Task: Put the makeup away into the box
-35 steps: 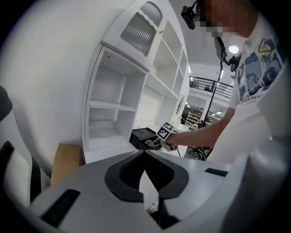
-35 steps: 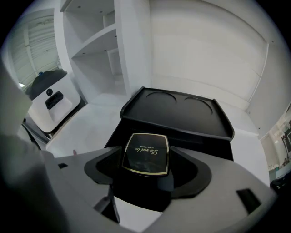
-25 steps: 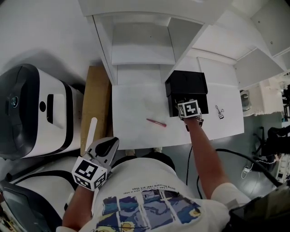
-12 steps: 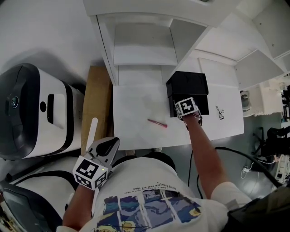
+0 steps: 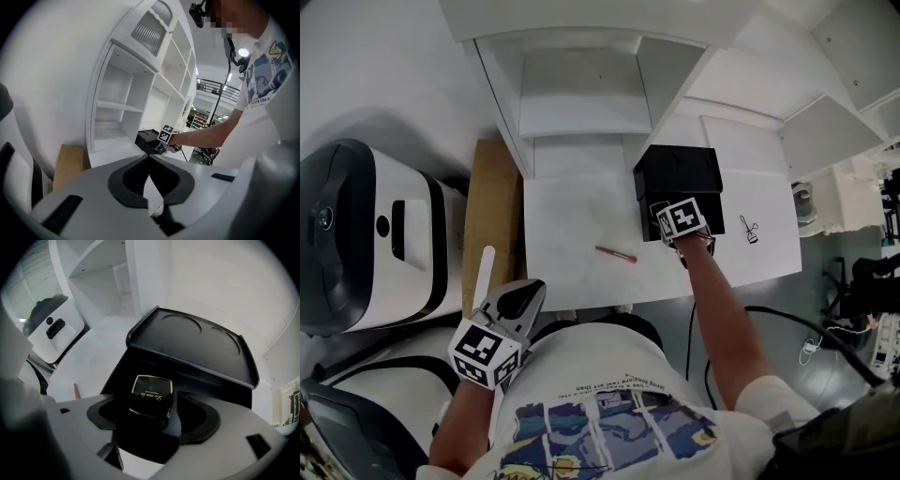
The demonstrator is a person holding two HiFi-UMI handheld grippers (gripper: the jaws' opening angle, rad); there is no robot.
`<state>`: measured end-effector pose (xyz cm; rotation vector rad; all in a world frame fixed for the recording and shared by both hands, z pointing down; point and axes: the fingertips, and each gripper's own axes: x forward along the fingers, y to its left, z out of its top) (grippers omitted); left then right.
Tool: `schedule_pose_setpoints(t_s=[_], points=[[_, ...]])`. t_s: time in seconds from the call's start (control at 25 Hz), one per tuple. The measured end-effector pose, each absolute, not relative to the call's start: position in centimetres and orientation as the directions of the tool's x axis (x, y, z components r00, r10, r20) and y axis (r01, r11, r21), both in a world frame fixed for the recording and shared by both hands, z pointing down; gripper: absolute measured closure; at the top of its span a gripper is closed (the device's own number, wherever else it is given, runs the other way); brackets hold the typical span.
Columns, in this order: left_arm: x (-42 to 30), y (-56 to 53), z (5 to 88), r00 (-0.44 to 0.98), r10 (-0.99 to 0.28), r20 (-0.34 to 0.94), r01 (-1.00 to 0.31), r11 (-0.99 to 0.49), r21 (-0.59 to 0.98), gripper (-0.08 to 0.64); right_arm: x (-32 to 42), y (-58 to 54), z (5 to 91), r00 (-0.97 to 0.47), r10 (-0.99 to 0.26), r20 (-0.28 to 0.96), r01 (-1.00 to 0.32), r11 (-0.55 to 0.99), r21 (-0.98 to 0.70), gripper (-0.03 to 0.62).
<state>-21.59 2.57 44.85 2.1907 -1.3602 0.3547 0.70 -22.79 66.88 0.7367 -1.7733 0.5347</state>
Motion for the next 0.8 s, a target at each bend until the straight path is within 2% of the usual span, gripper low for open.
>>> schedule_pose_setpoints(t_s=[0.44,0.48,0.56,0.68,0.8], points=[[-16.8,0.3,44.1,0.513,-0.72,0.467,-0.858,-0.421,0.293,0.546,3.4,-21.2,60.4,-0.391,-0.338,0.856,-0.71,0.702,-0.048,0.262],[-16.2,0.1,44.1,0.519,-0.716,0.467,-0.855,-0.429,0.292,0.546,3.7,-20.8,59.7,-0.416,-0.349,0.84,-0.705,0.707,-0.055,0.283],[-15.1,-0.5,44.2,0.531,-0.706,0.467,-0.847,-0.445,0.291,0.546,4.6,-20.0,58.0,-0.454,-0.381,0.806,-0.699,0.712,-0.057,0.404],[-13.1,-1.5,44.1,0.557,-0.688,0.465,-0.83,-0.475,0.292,0.546,6.1,-18.6,56.0,-0.487,-0.421,0.765,-0.699,0.713,-0.053,0.502],[-10.7,-2.6,43.8,0.59,-0.667,0.455,-0.806,-0.515,0.292,0.546,7.6,-16.8,54.8,-0.528,-0.426,0.735,-0.691,0.719,-0.08,0.554]])
